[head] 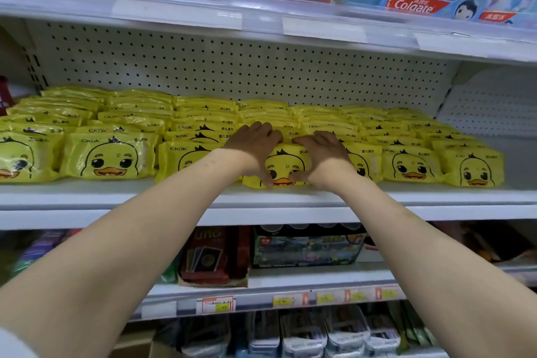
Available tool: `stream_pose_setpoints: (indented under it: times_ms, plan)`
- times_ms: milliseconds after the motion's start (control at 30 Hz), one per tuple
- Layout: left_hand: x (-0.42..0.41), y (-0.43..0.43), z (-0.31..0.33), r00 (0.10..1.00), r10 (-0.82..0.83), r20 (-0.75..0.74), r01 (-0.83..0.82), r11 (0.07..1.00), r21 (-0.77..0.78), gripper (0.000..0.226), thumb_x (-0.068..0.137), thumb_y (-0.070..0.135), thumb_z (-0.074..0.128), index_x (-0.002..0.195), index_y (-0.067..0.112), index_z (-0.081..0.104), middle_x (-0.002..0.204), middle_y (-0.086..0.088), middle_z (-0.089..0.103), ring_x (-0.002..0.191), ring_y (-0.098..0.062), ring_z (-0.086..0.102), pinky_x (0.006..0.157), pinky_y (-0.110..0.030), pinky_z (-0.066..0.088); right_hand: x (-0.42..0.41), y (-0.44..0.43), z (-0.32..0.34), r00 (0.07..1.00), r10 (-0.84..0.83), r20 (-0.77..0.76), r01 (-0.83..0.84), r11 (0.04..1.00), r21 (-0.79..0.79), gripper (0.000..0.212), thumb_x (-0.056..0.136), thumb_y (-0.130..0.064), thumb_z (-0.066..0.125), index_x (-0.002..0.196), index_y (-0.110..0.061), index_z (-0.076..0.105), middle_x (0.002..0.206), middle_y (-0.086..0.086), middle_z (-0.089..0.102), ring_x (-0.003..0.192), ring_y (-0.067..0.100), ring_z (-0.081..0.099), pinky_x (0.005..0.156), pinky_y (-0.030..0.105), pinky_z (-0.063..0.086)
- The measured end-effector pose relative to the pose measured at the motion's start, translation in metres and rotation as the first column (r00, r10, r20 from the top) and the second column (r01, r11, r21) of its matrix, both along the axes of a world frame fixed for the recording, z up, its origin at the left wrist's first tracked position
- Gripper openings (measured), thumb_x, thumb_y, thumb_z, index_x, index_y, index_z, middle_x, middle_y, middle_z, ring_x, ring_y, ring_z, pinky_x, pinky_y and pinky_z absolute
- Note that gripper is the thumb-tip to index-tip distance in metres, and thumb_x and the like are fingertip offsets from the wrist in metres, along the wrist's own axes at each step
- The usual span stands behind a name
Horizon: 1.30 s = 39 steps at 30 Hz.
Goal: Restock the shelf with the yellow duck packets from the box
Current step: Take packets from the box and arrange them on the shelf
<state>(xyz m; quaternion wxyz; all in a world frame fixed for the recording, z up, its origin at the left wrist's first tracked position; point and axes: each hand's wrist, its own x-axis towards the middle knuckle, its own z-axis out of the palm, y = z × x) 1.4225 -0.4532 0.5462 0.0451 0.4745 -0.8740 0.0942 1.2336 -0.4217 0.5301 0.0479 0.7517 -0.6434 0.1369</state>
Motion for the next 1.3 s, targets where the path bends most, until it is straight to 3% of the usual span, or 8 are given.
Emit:
stream_pose_setpoints:
  times_ms: [233, 367, 433, 567, 700, 933, 1300]
  plan:
    - [0.013, 0.037, 0.0, 0.987, 0.081, -0.141, -0.087, 0.996, -0.037, 0.102, 0.059, 0.056, 0.084, 0.143, 0.023, 0.037, 0.14, -0.007, 0.042, 0.128, -0.028, 0.039, 0.104, -0.043, 0.039, 0.003, 0.026, 0.008, 0.997, 0.026, 0.079, -0.017, 0.994, -0.111, 0.084, 0.076, -0.056, 0.074, 0.148, -0.032, 0.038, 0.152, -0.001, 0.042, 0.148, 0.02, 0.018, 0.116, 0.041, 0.03]
    - [0.03, 0.069, 0.009, 0.944, 0.228, -0.24, -0.216, 0.974, 0.075, 0.095, 0.061, 0.061, 0.081, 0.137, 0.019, 0.044, 0.122, -0.008, 0.056, 0.114, -0.03, 0.055, 0.091, -0.043, 0.05, 0.011, 0.051, 0.019, 0.998, 0.018, 0.058, -0.014, 0.997, -0.075, 0.08, 0.08, -0.06, 0.07, 0.146, -0.027, 0.04, 0.144, 0.006, 0.05, 0.143, 0.028, 0.028, 0.108, 0.044, 0.036]
    - [0.039, 0.09, 0.01, 0.92, 0.251, -0.3, -0.242, 0.968, 0.068, 0.097, 0.061, 0.056, 0.083, 0.141, 0.02, 0.04, 0.125, -0.011, 0.051, 0.119, -0.031, 0.049, 0.094, -0.044, 0.048, 0.016, 0.064, 0.021, 0.998, 0.041, 0.049, -0.038, 0.997, -0.062, 0.079, 0.081, -0.061, 0.069, 0.144, -0.024, 0.04, 0.138, 0.006, 0.053, 0.134, 0.03, 0.037, 0.103, 0.043, 0.039]
    - [0.063, 0.131, 0.006, 0.869, 0.298, -0.394, -0.292, 0.953, 0.077, 0.097, 0.066, 0.046, 0.085, 0.146, 0.024, 0.036, 0.139, -0.011, 0.037, 0.132, -0.03, 0.033, 0.101, -0.047, 0.043, 0.028, 0.087, 0.019, 0.977, 0.18, 0.111, -0.174, 0.982, -0.067, 0.081, 0.08, -0.055, 0.074, 0.147, -0.027, 0.037, 0.147, 0.0, 0.046, 0.139, 0.026, 0.031, 0.109, 0.043, 0.034]
    - [0.09, 0.169, 0.004, 0.834, 0.382, -0.398, -0.383, 0.92, 0.079, 0.09, 0.07, 0.039, 0.085, 0.146, 0.026, 0.037, 0.146, -0.011, 0.031, 0.137, -0.03, 0.029, 0.105, -0.049, 0.041, 0.051, 0.109, 0.017, 0.948, 0.273, 0.165, -0.266, 0.962, -0.061, 0.081, 0.08, -0.05, 0.076, 0.148, -0.028, 0.038, 0.152, -0.001, 0.041, 0.143, 0.025, 0.026, 0.113, 0.043, 0.03]
    - [0.14, 0.217, 0.007, 0.805, 0.463, -0.371, -0.481, 0.875, 0.047, 0.087, 0.072, 0.037, 0.083, 0.145, 0.025, 0.038, 0.142, -0.011, 0.036, 0.131, -0.029, 0.035, 0.101, -0.045, 0.044, 0.102, 0.132, 0.012, 0.919, 0.348, 0.185, -0.348, 0.937, -0.033, 0.083, 0.079, -0.053, 0.076, 0.148, -0.029, 0.036, 0.154, -0.001, 0.039, 0.144, 0.024, 0.026, 0.113, 0.045, 0.032]
    - [0.26, 0.198, 0.02, 0.762, 0.558, -0.33, -0.595, 0.803, -0.017, 0.083, 0.073, 0.041, 0.082, 0.143, 0.027, 0.04, 0.142, -0.009, 0.038, 0.132, -0.029, 0.034, 0.1, -0.044, 0.043, 0.209, 0.102, 0.031, 0.91, 0.394, 0.128, -0.389, 0.919, -0.059, 0.083, 0.079, -0.05, 0.077, 0.148, -0.031, 0.036, 0.153, -0.004, 0.039, 0.144, 0.02, 0.026, 0.112, 0.043, 0.032]
